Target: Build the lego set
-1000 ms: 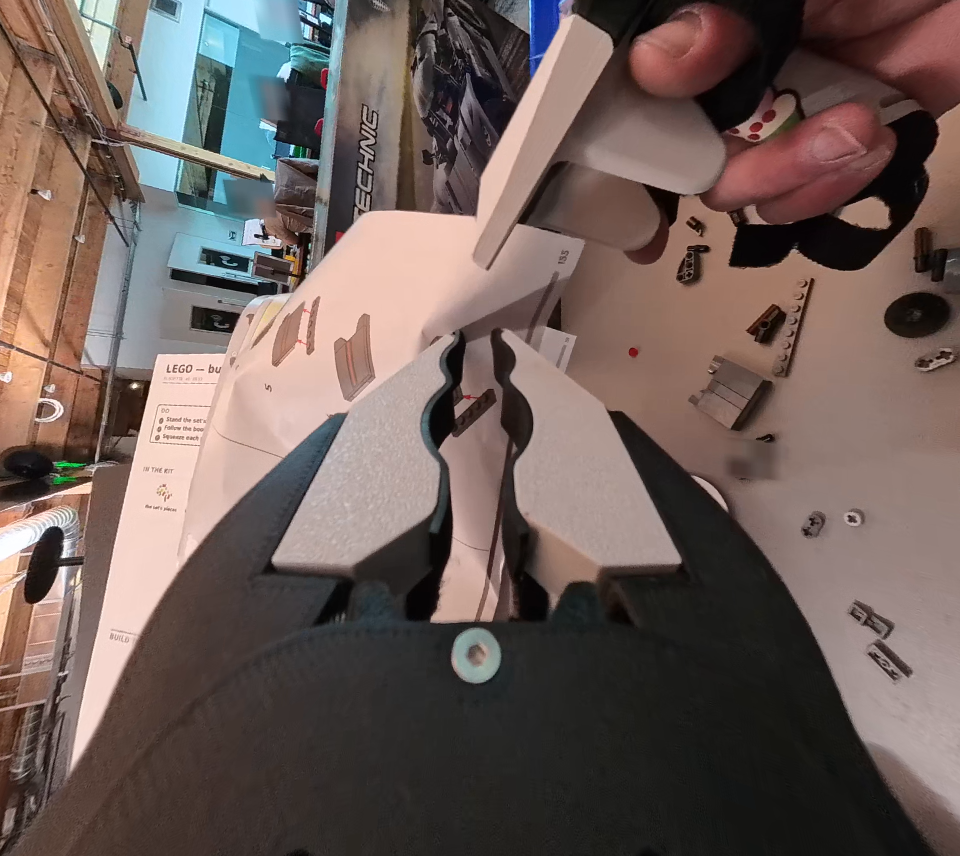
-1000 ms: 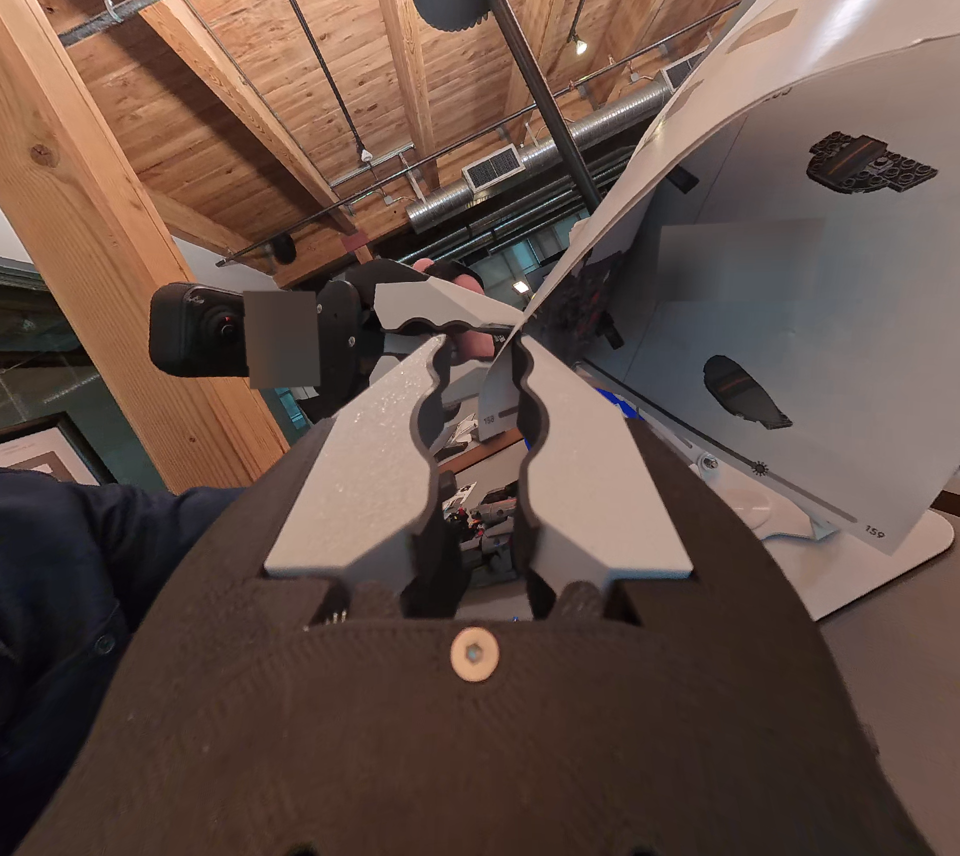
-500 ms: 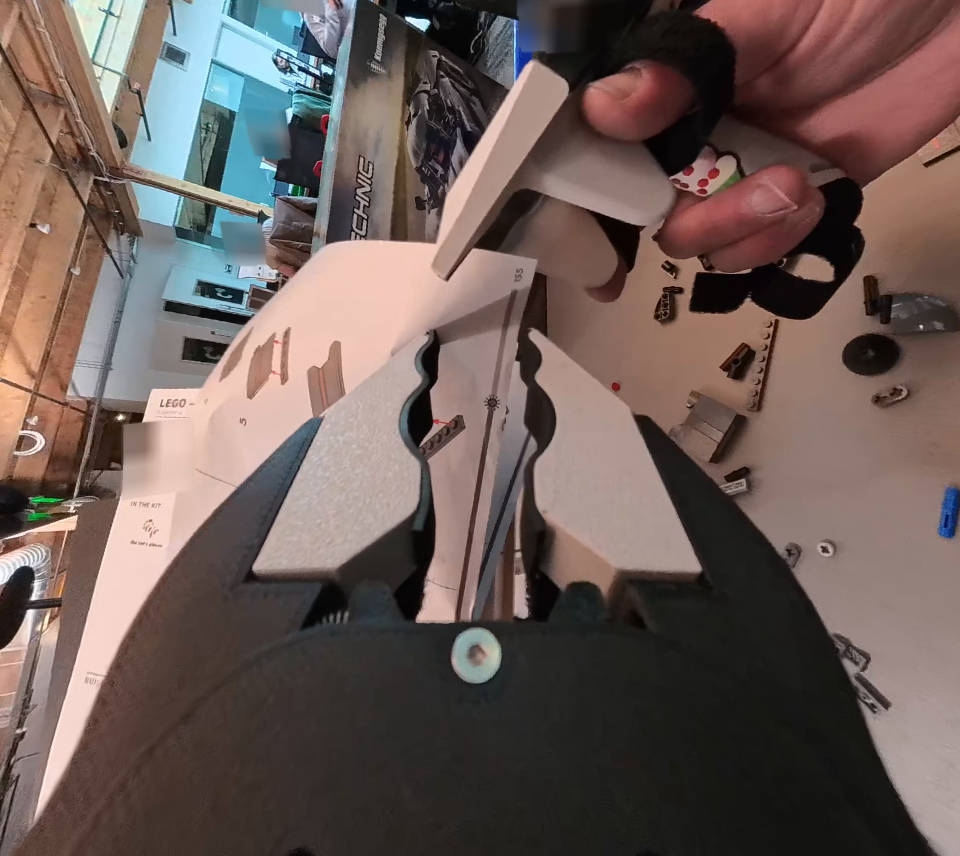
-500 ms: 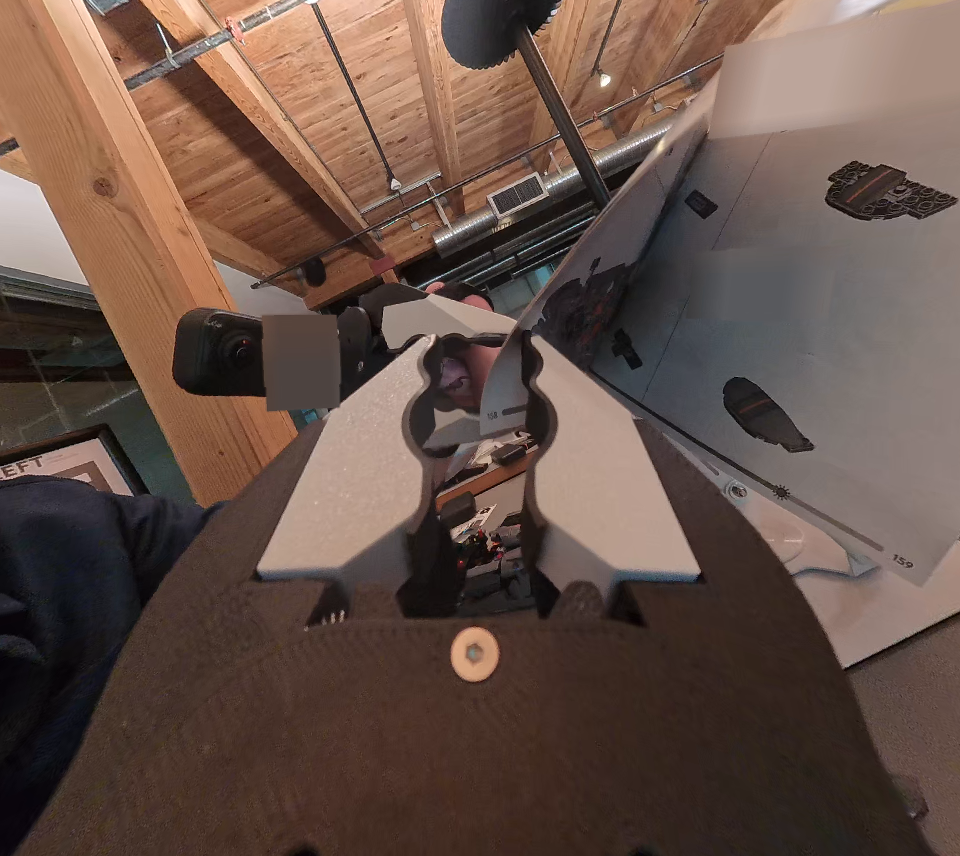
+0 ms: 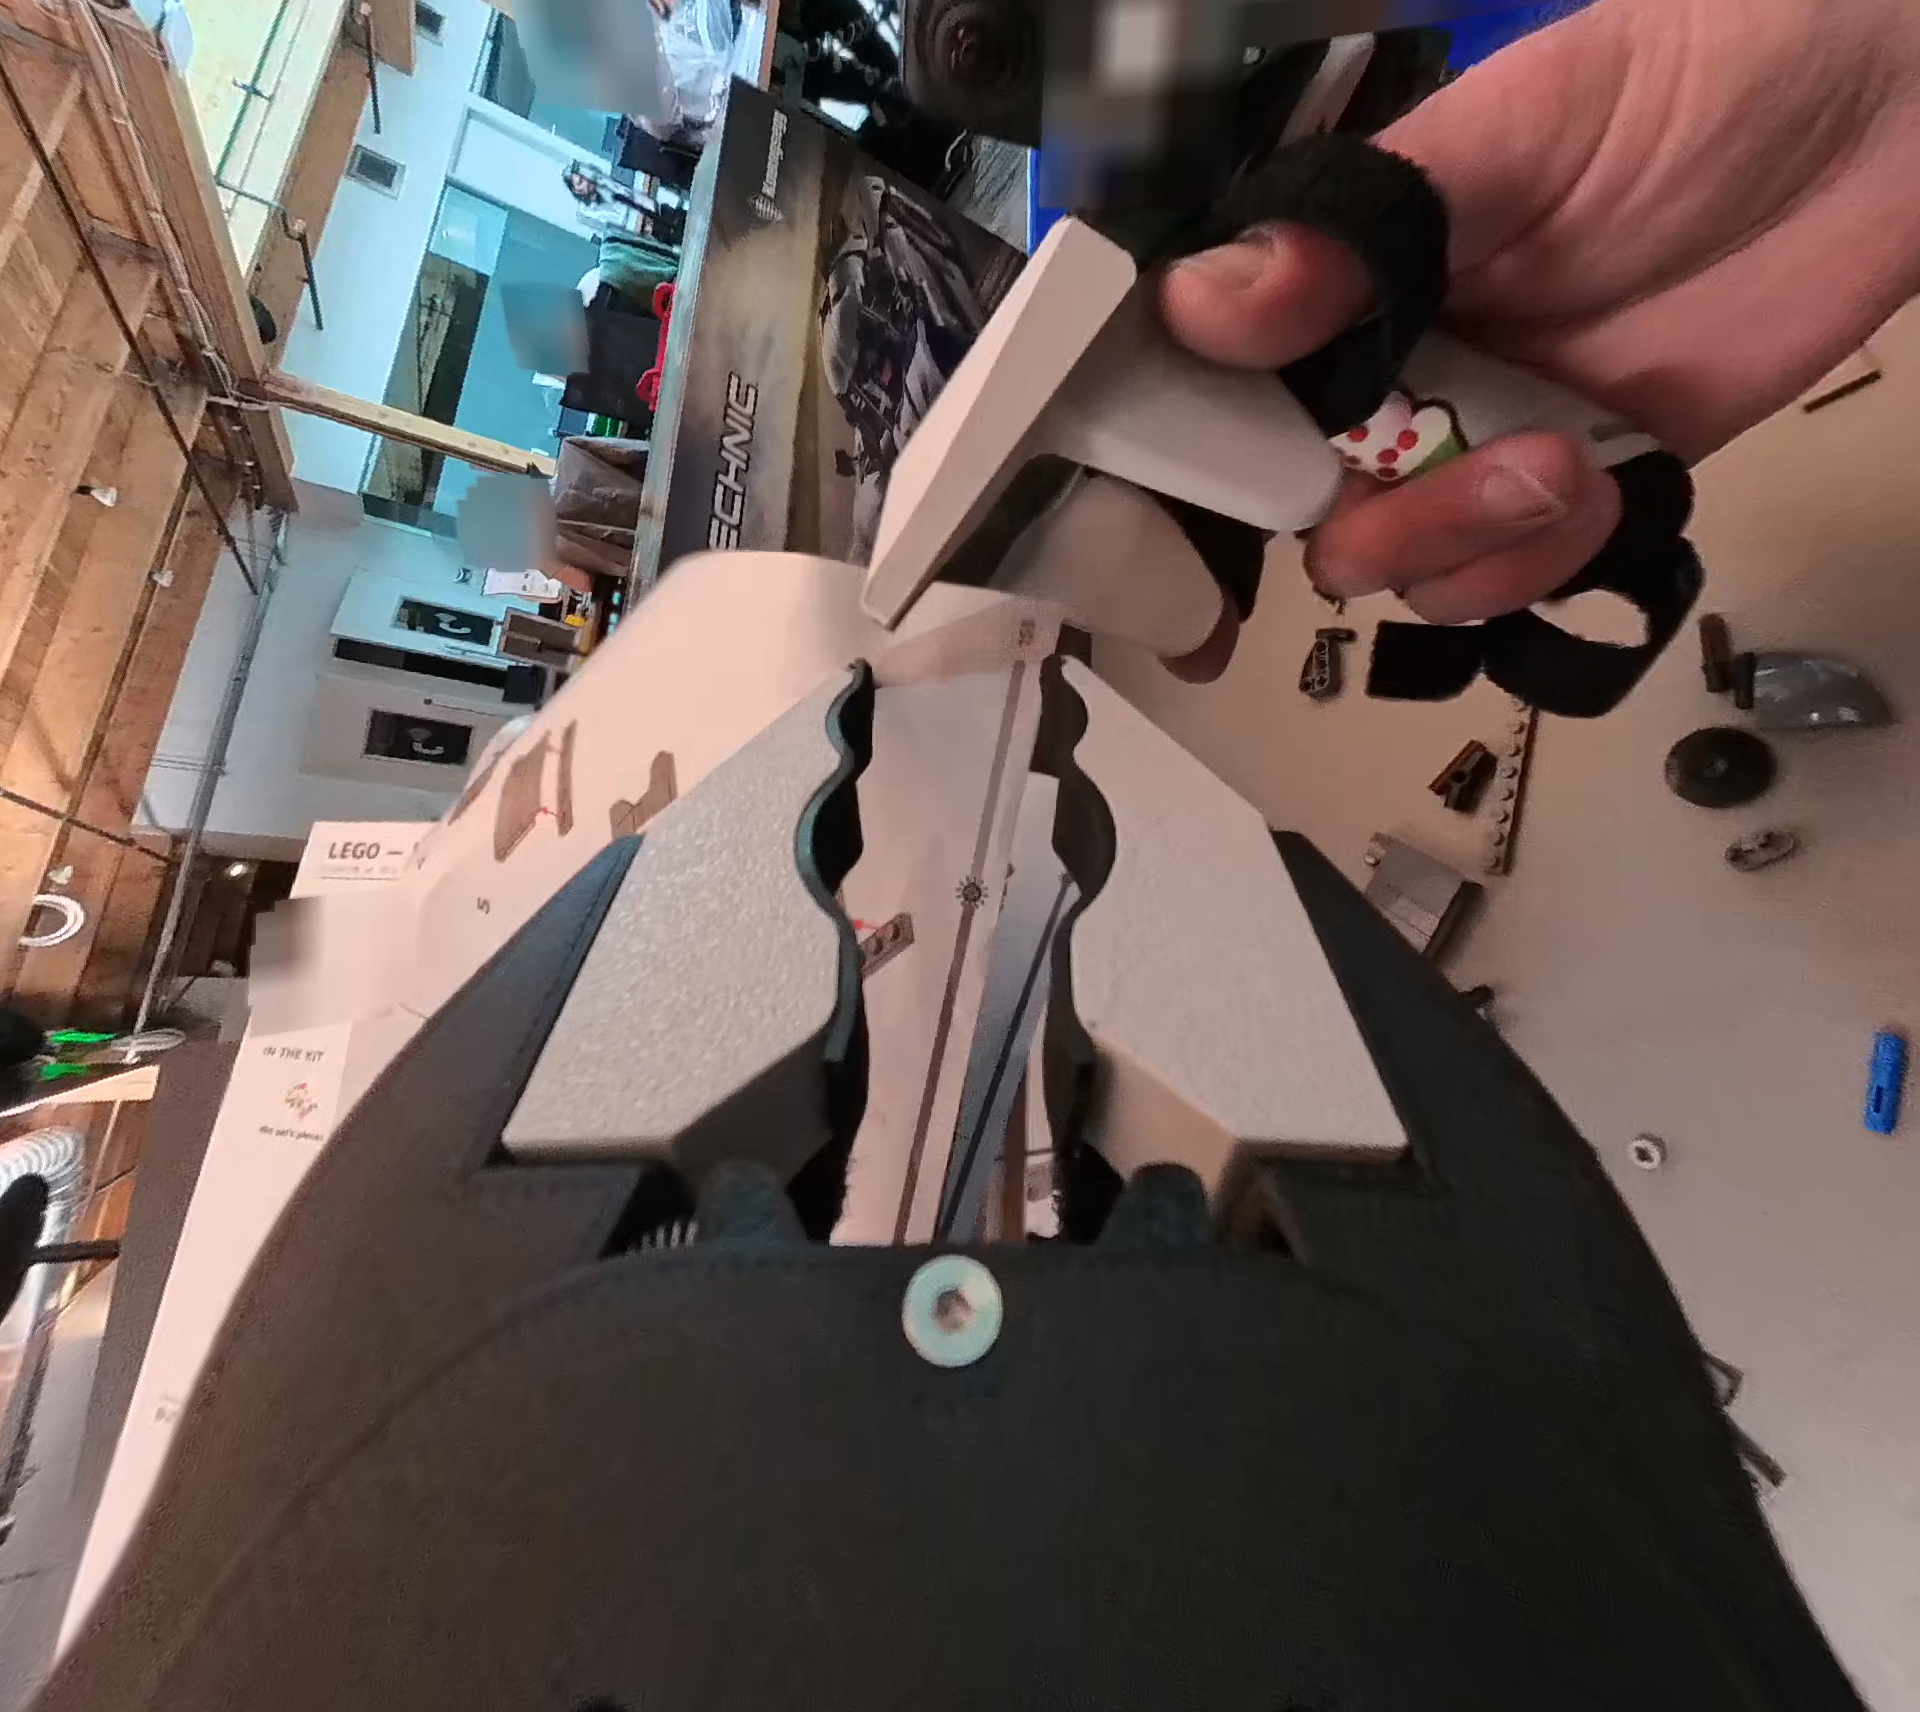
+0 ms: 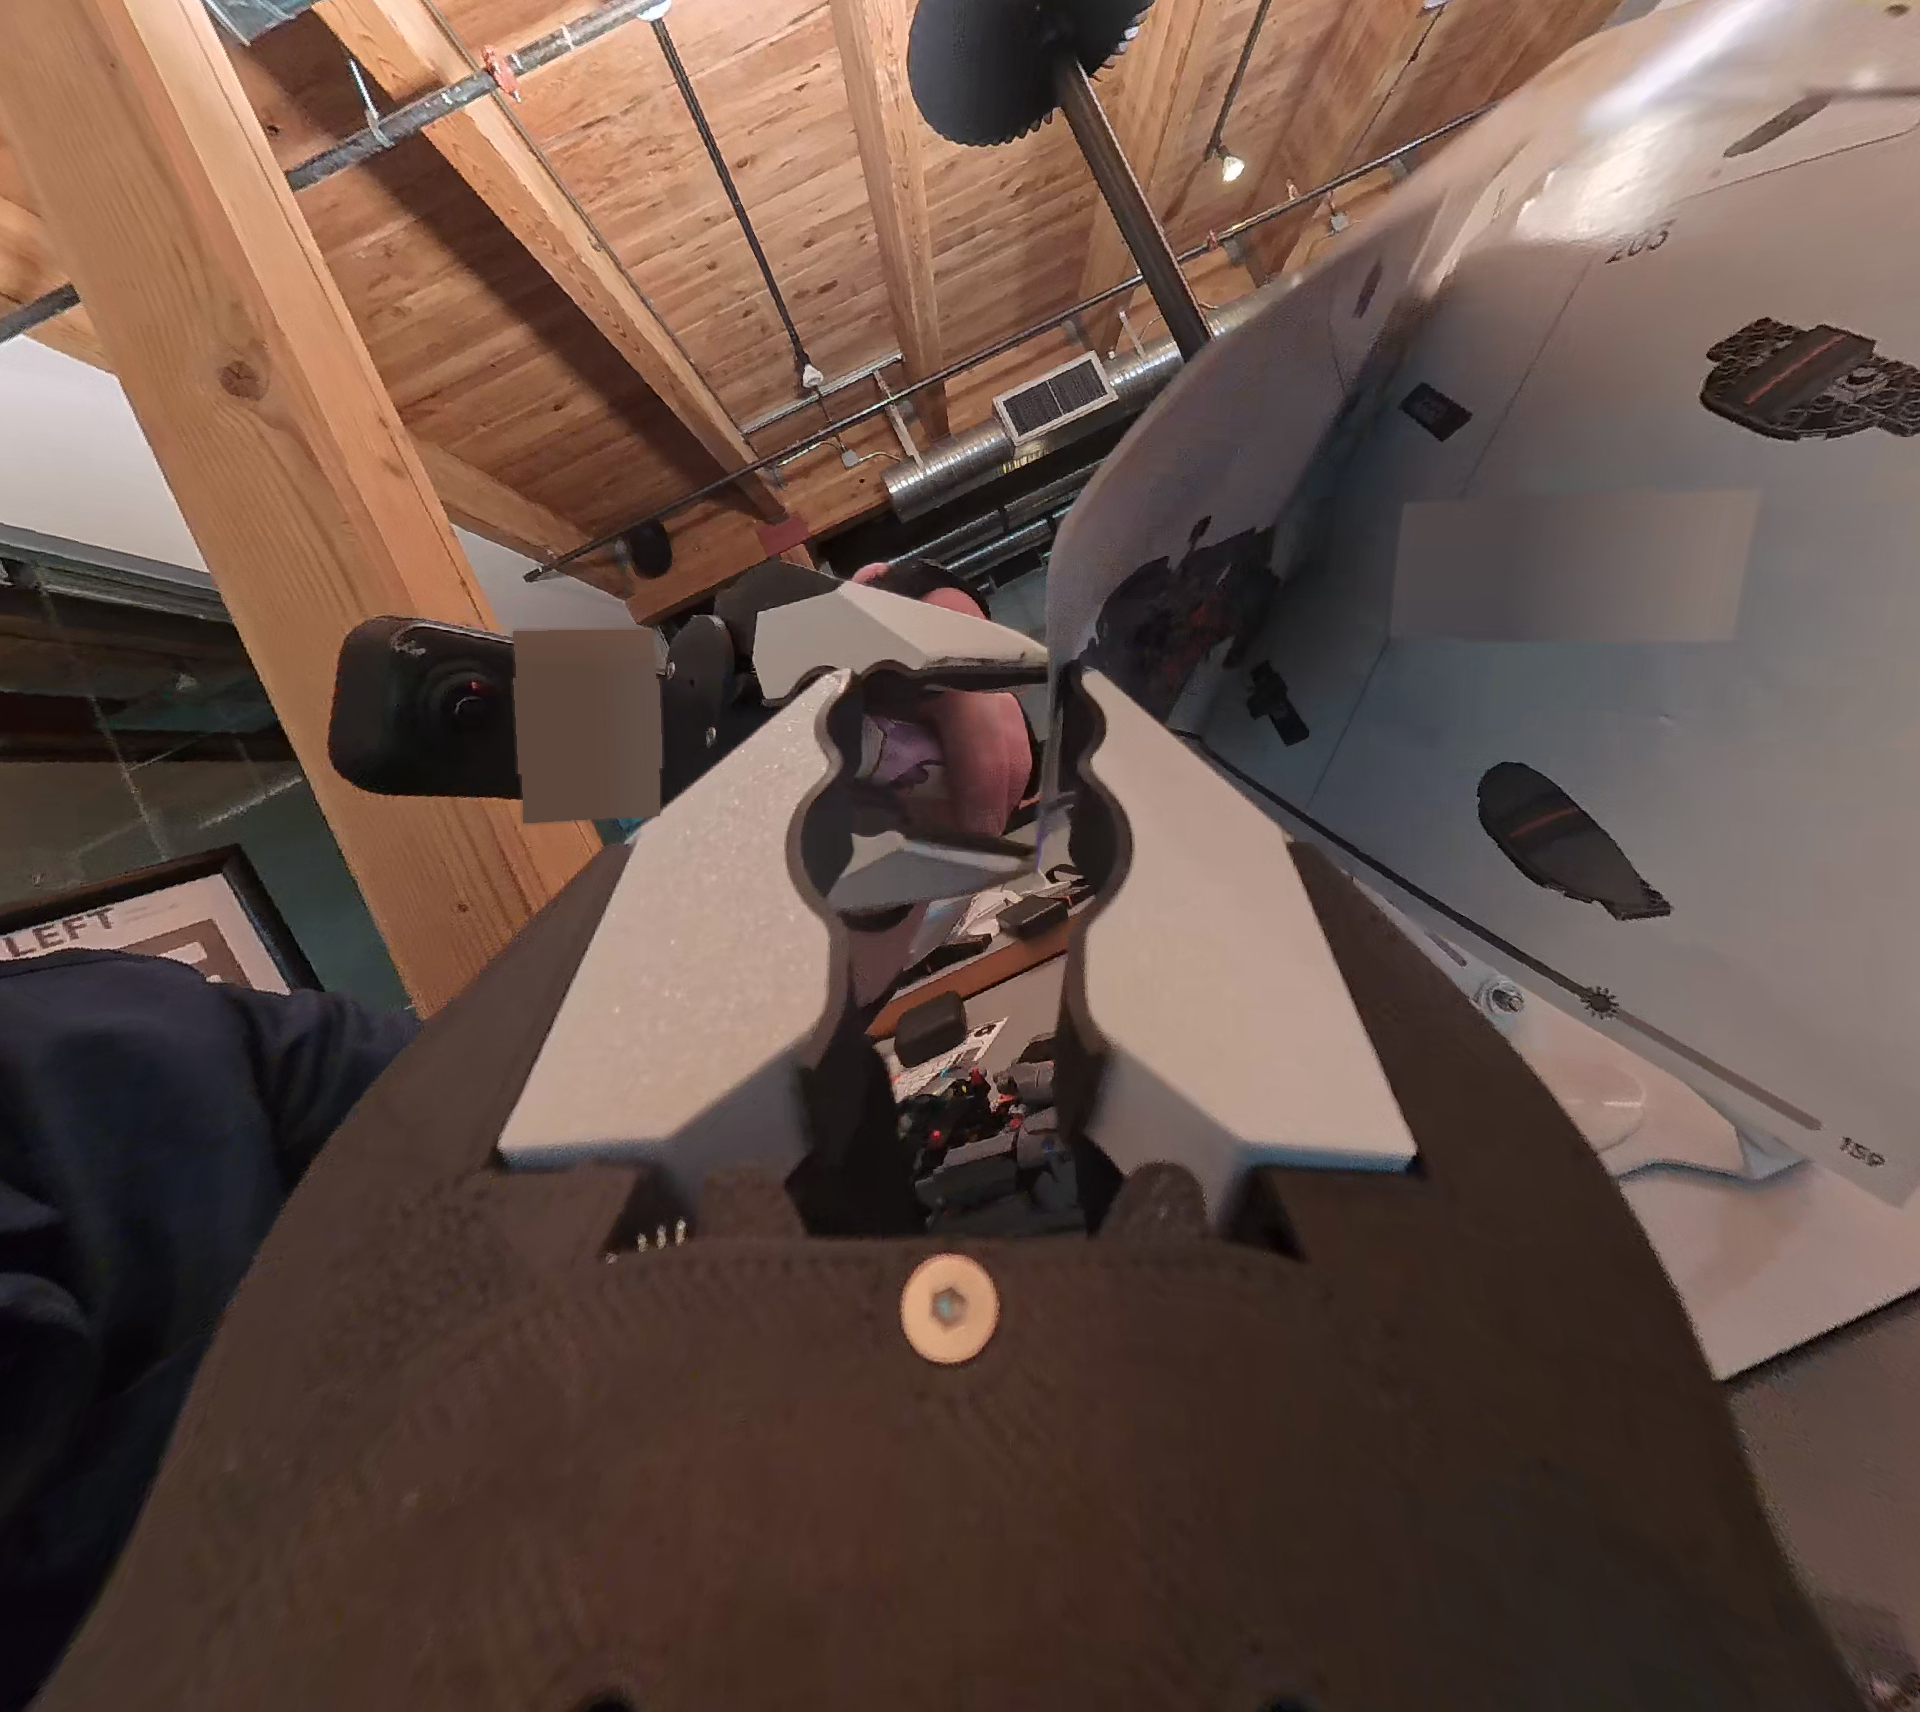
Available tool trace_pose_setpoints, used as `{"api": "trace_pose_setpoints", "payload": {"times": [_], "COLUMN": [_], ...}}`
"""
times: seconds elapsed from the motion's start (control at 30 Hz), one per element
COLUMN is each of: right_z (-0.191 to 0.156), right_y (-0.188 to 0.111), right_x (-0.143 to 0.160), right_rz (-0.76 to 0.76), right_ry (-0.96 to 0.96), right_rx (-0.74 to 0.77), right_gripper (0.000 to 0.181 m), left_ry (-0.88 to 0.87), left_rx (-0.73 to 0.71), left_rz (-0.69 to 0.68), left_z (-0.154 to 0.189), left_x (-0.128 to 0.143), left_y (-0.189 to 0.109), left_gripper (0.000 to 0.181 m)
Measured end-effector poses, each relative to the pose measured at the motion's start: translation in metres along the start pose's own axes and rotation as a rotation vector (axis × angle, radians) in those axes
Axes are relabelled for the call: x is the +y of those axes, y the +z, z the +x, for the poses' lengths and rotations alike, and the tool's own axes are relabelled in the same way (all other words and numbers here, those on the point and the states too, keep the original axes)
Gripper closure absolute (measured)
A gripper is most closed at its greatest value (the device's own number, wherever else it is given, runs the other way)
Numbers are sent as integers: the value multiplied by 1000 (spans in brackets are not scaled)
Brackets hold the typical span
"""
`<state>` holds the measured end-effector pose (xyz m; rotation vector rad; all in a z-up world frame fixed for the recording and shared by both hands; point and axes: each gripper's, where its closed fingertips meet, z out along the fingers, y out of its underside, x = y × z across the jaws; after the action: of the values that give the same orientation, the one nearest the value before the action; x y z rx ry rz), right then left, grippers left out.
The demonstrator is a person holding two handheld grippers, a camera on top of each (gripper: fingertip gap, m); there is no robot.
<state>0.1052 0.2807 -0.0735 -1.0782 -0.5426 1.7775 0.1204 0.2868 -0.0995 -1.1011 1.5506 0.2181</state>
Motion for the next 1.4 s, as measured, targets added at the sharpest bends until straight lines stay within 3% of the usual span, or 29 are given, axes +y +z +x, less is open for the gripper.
{"api": "trace_pose_setpoints", "payload": {"times": [0.37,0.67,0.97,1.23,1.4], "right_z": [-5,-6,-6,-9,-9], "right_y": [3,2,2,2,2], "right_x": [1,-2,-3,-5,-6], "right_rz": [-8,6,15,27,32], "right_ry": [10,22,35,27,45], "right_rx": [-22,-30,-28,-30,-37], "right_gripper": [141,138,137,139,137], "left_ry": [5,6,26,43,98], "left_rx": [-10,55,10,32,-21], "left_rz": [0,13,15,33,2], "left_z": [-5,5,-3,4,-1], "left_x": [-2,-2,-2,-5,-3], "left_y": [-2,-2,1,0,1], "left_gripper": [167,147,159,145,150]}}
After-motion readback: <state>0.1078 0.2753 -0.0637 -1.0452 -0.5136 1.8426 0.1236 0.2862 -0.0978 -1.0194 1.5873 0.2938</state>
